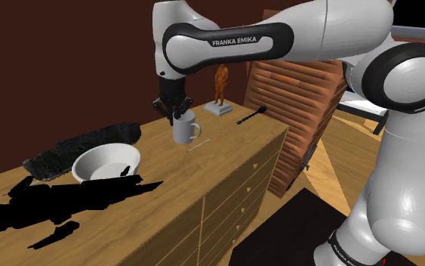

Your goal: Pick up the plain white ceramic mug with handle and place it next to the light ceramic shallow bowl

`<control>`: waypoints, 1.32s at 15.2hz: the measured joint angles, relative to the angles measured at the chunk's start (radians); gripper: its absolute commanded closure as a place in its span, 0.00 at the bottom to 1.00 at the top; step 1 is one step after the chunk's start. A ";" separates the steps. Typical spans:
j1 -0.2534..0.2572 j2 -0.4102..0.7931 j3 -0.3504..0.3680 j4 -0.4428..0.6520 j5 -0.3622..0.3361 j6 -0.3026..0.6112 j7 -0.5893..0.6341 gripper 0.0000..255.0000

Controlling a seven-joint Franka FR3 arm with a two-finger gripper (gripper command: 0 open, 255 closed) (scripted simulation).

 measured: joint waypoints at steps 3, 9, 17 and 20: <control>0.000 0.003 0.000 -0.035 -0.002 0.037 0.006 1.00; -0.002 0.004 -0.002 -0.110 -0.006 0.114 0.016 1.00; -0.004 0.028 -0.006 -0.189 -0.019 0.213 0.029 1.00; -0.003 0.042 -0.009 -0.212 -0.026 0.251 0.036 1.00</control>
